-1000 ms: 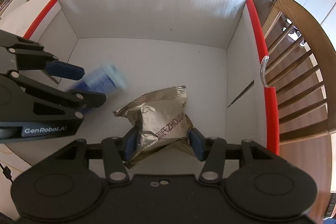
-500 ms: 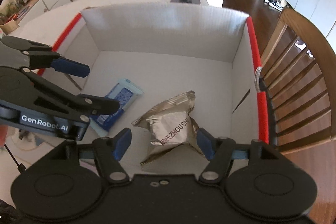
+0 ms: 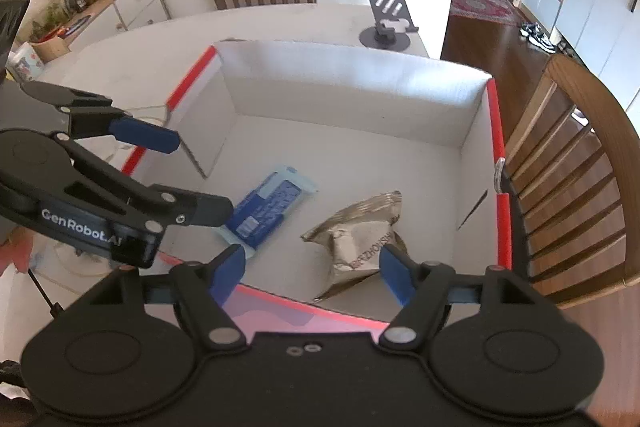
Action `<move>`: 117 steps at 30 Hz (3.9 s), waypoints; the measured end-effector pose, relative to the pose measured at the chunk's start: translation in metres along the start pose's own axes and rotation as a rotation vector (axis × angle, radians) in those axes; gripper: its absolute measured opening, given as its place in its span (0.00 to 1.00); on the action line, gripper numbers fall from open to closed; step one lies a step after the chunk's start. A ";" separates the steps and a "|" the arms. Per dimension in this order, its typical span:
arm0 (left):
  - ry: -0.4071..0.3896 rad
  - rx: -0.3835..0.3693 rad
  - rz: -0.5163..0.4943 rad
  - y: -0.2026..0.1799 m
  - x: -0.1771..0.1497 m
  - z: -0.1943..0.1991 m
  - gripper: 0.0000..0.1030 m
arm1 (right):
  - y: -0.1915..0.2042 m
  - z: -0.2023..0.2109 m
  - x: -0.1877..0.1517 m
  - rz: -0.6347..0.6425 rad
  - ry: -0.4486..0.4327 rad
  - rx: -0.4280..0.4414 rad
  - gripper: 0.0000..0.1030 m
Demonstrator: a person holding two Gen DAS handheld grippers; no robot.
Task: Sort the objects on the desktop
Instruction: 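Open the left tool to drop the blue bar while the right tool releases the foil bag, then move both tools back from the box to the table items, then grasp the black snack packet with the left tool while the right tool grasps the white carton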
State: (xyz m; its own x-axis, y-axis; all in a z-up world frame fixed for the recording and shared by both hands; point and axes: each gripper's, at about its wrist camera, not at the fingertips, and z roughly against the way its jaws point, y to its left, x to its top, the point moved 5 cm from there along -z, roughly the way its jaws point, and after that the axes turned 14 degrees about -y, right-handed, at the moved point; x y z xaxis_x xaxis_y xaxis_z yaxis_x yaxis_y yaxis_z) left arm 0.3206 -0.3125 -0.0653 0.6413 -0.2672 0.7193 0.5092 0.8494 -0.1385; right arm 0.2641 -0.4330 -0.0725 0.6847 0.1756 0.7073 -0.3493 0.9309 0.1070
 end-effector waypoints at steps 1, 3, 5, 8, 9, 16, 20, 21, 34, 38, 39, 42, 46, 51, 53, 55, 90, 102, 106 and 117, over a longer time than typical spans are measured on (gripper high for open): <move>-0.005 -0.001 0.002 0.001 -0.001 0.004 0.84 | 0.003 0.003 0.000 0.005 -0.005 0.003 0.73; -0.016 0.002 0.003 0.003 -0.004 0.012 0.87 | 0.007 0.007 0.001 0.007 -0.012 0.018 0.74; -0.024 0.005 0.009 0.005 -0.007 0.019 0.94 | 0.013 0.012 0.000 0.019 -0.019 0.023 0.74; -0.041 0.004 0.024 0.009 -0.012 0.033 1.00 | 0.021 0.019 -0.002 0.026 -0.036 0.028 0.75; -0.049 0.004 0.028 0.011 -0.013 0.037 1.00 | 0.023 0.020 -0.002 0.028 -0.042 0.026 0.75; -0.097 0.026 0.057 0.026 -0.030 0.074 1.00 | 0.045 0.030 -0.004 0.026 -0.077 0.025 0.77; -0.124 0.049 0.067 0.037 -0.041 0.095 1.00 | 0.065 0.030 -0.006 0.029 -0.087 0.032 0.77; -0.130 0.051 0.068 0.040 -0.044 0.100 1.00 | 0.070 0.031 -0.006 0.029 -0.091 0.033 0.77; -0.173 0.111 0.105 0.090 -0.094 0.165 1.00 | 0.149 0.026 -0.010 0.044 -0.111 0.069 0.77; -0.193 0.144 0.126 0.112 -0.109 0.188 1.00 | 0.181 0.023 -0.016 0.075 -0.103 0.098 0.77; -0.198 0.152 0.132 0.118 -0.112 0.193 1.00 | 0.189 0.022 -0.017 0.082 -0.101 0.104 0.77; -0.213 0.184 0.162 0.138 -0.124 0.210 1.00 | 0.213 0.018 -0.019 0.097 -0.098 0.123 0.77; -0.215 0.237 0.202 0.164 -0.145 0.230 1.00 | 0.242 0.014 -0.021 0.115 -0.094 0.155 0.77; -0.193 0.291 0.244 0.195 -0.171 0.243 1.00 | 0.277 0.003 -0.026 0.131 -0.078 0.192 0.77; -0.182 0.316 0.259 0.206 -0.183 0.246 1.00 | 0.289 -0.002 -0.029 0.138 -0.069 0.202 0.77; -0.176 0.340 0.271 0.214 -0.192 0.249 1.00 | 0.300 -0.006 -0.031 0.140 -0.066 0.211 0.77; -0.034 0.472 0.366 0.264 -0.270 0.216 0.94 | 0.374 -0.088 -0.063 0.263 0.016 0.217 0.64; -0.038 0.444 0.353 0.260 -0.271 0.211 0.65 | 0.381 -0.097 -0.066 0.284 0.037 0.212 0.43; -0.035 0.434 0.361 0.259 -0.271 0.210 0.53 | 0.381 -0.097 -0.066 0.284 0.043 0.210 0.39; -0.043 0.408 0.371 0.256 -0.271 0.214 0.33 | 0.374 -0.096 -0.067 0.236 0.060 0.202 0.28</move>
State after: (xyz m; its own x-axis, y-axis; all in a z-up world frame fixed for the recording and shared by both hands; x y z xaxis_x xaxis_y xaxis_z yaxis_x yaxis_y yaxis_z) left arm 0.1545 0.0751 -0.1496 0.7067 0.0955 0.7011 -0.0161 0.9928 -0.1190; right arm 0.1489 -0.0656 -0.1468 0.6044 0.4031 0.6872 -0.6184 0.7811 0.0857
